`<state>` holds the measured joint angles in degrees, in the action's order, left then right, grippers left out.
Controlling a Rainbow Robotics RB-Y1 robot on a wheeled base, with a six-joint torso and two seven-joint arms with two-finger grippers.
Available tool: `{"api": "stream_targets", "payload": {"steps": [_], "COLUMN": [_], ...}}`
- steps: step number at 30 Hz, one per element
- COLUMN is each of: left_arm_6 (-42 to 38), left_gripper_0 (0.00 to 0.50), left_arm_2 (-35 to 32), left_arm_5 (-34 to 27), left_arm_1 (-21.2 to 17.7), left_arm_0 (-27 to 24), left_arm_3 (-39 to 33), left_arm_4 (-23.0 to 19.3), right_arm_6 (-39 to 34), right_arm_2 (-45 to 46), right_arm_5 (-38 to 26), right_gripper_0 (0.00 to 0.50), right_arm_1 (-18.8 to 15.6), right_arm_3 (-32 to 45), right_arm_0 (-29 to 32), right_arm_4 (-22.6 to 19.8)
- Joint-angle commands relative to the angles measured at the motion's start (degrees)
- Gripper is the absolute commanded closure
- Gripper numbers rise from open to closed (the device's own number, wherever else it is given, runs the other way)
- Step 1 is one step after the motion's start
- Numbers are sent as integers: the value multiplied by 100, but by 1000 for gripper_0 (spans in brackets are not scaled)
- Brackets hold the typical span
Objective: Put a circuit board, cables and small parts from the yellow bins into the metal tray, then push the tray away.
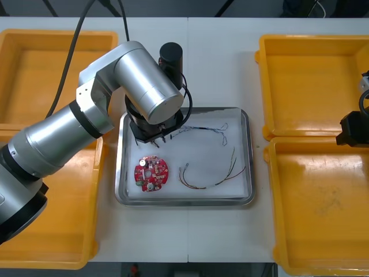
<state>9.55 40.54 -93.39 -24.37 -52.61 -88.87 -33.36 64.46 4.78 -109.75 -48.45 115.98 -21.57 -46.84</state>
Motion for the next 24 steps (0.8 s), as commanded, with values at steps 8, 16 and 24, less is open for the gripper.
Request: {"api": "stream_targets", "payload": {"steps": [8,16,24], "left_arm_6": [-366,-340,-314], "left_gripper_0": [470,231,0], "left_arm_2": [200,253,130], "left_arm_5": [172,93,-522], "left_arm_1": [231,240,205], "left_arm_0": [32,32,-39], "left_arm_3": [203,177,-298], "left_arm_4": [111,155,304], "right_arm_6": [155,155,155], "right_arm_2": [199,199,199], "right_arm_5": [15,15,15], "right_gripper_0": [0,0,0], "right_arm_1": [38,38,38], "right_arm_3": [153,153,153], "right_arm_0": [47,47,47], "right_arm_4": [0,0,0]}}
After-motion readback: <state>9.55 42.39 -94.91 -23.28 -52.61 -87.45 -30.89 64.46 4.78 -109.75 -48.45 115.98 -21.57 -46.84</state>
